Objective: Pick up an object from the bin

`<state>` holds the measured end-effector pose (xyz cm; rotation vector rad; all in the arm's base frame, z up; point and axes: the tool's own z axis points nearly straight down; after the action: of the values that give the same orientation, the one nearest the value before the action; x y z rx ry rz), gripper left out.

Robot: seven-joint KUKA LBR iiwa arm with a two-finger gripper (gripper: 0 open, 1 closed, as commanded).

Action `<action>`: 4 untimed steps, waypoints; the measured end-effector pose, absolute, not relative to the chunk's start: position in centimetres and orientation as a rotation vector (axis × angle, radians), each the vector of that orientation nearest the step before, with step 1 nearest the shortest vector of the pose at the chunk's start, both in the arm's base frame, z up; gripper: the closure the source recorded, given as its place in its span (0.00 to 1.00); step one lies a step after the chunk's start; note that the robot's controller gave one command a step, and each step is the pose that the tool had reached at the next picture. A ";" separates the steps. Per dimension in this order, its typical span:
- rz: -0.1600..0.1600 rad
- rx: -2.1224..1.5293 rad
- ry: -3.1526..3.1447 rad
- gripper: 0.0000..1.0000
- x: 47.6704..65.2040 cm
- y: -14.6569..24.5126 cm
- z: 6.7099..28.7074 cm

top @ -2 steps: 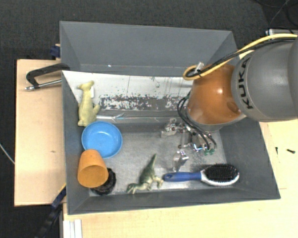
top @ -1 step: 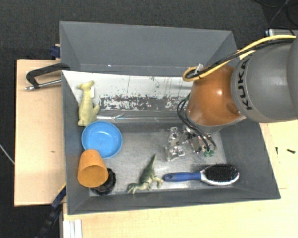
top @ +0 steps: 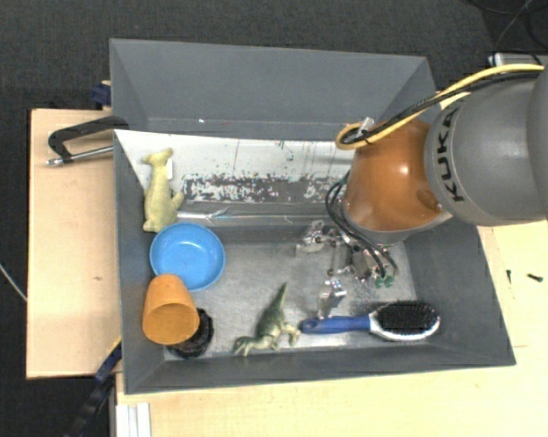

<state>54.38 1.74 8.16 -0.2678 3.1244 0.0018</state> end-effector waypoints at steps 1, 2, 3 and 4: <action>0.007 -0.425 3.110 0.00 49.5 9.1 13.8; 0.001 -0.863 3.025 0.00 49.2 6.1 8.9; 0.002 -1.070 2.955 0.00 49.3 5.6 7.7; 0.002 -1.069 2.953 1.00 49.3 5.6 7.7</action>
Offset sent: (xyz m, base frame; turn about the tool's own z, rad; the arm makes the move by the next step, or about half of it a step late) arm -0.0481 0.0670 0.0529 -0.0911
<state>49.35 5.65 7.71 -1.0688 2.9526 0.0019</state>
